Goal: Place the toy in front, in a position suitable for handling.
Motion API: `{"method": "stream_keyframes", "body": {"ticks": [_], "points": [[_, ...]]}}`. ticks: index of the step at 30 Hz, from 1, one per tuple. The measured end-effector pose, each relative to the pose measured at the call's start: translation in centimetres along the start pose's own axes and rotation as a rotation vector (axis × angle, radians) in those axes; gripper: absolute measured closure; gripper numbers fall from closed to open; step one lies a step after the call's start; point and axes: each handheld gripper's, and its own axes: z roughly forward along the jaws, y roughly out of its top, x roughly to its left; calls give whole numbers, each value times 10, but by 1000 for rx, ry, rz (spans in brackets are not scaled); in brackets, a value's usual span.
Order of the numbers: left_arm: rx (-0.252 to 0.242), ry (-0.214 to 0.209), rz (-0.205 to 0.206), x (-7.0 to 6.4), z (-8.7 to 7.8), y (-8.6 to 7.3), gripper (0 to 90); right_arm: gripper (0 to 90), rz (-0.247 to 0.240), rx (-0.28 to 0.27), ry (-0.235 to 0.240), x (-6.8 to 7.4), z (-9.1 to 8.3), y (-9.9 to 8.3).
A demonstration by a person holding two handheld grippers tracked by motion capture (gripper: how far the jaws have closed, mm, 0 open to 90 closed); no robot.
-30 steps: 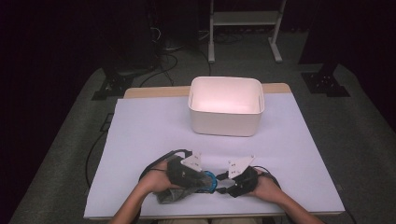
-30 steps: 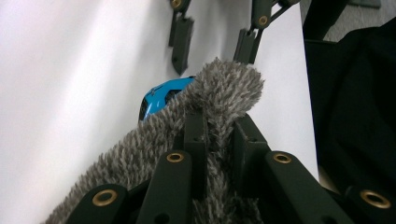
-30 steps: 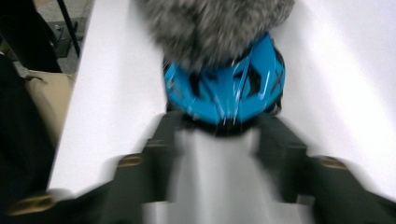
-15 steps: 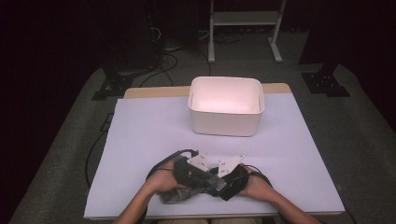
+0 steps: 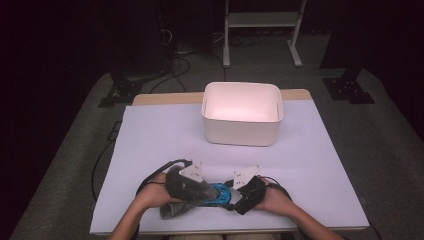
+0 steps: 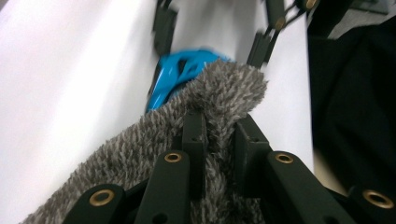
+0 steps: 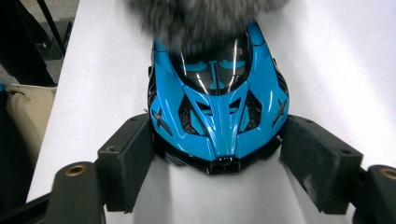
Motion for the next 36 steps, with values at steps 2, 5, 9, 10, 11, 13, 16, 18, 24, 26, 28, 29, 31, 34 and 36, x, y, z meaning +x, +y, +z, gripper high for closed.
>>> {"method": "stream_keyframes", "body": {"ticks": [2,5,9,10,11,13,16,18,24,26,28,29,31,34,36], "points": [[10,12,-15,2,-5,-7,771,233,-2,4,1,0,1,1],[-3,15,-35,3,-9,-14,771,220,4,4,3,-1,2,2],[-32,-5,-44,2,-6,-19,771,213,1,7,6,-1,7,7],[-30,-3,-47,2,-7,-19,771,222,-4,14,8,-1,7,8],[-23,1,-45,2,-9,-20,771,222,-5,14,9,-1,7,8],[-5,12,-45,4,-13,-23,771,223,-8,10,7,-1,7,7],[1,39,-68,8,-22,-32,770,223,-1,5,7,-1,7,7],[-5,55,-94,11,-26,-39,770,223,-5,1,7,-2,7,7],[-28,64,-129,18,-29,-46,771,223,-1,4,5,-1,7,7],[-26,62,-116,20,-27,-41,771,223,-2,6,6,-1,7,7],[-22,54,-104,23,-24,-35,771,223,1,7,7,-1,7,7],[-19,51,-96,24,-21,-31,771,223,0,7,7,-1,7,7],[-19,39,-88,26,-14,-23,772,224,-1,7,8,-1,7,7],[-24,21,-65,29,-2,-9,772,224,0,4,7,-1,7,7],[-22,5,-49,30,6,1,772,224,3,2,8,-1,7,7]]}}
